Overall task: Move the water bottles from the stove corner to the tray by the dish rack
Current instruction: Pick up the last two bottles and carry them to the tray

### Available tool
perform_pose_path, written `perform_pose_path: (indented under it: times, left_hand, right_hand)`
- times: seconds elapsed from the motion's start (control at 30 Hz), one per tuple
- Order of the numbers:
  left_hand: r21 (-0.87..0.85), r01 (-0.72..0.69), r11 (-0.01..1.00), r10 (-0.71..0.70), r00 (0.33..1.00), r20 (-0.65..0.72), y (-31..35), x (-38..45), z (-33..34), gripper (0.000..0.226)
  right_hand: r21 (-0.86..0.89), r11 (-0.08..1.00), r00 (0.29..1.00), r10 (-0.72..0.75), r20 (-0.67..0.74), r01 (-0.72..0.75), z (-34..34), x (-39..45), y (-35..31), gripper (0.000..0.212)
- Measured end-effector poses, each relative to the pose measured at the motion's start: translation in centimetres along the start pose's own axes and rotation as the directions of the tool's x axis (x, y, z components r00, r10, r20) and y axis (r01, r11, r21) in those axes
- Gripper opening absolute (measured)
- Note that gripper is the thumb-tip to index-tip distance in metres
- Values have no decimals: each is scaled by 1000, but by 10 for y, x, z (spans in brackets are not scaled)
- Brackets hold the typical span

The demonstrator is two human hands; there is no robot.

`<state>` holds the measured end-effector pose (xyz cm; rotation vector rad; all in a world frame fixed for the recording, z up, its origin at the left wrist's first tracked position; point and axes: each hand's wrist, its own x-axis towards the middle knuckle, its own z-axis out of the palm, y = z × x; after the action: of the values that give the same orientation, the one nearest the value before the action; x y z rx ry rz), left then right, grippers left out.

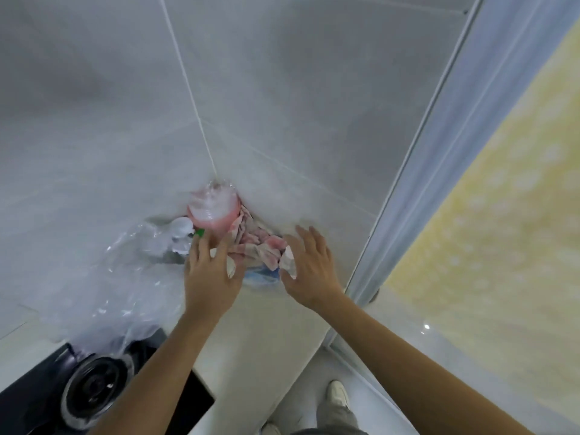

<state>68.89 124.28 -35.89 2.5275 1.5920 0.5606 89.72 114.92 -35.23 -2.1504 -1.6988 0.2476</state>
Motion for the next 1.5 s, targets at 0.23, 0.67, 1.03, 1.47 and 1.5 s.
perform_pose_path:
  times: [0.23, 0.67, 1.03, 1.47, 1.5]
  left_hand:
    - [-113, 256, 960, -226, 948, 225, -19, 44, 42, 64]
    - [-440, 470, 765, -435, 881, 184, -38, 42, 72, 65]
    - [-438, 483, 758, -387, 874, 294, -39, 9, 81, 42]
    - [-551, 509, 662, -388, 861, 329, -22, -87, 78, 51]
    - [-570, 538, 622, -417, 843, 340, -23, -87, 80, 51]
  right_hand:
    - [141, 990, 985, -12, 172, -13, 40, 43, 46, 71]
    - [415, 879, 939, 95, 331, -235, 82, 52, 81, 81]
    - [258, 963, 954, 2, 301, -83, 83, 28, 80, 73]
    - [322, 936, 929, 12, 370, -140, 95, -20, 69, 85]
    - [361, 915, 923, 32, 383, -182, 95, -21, 69, 84]
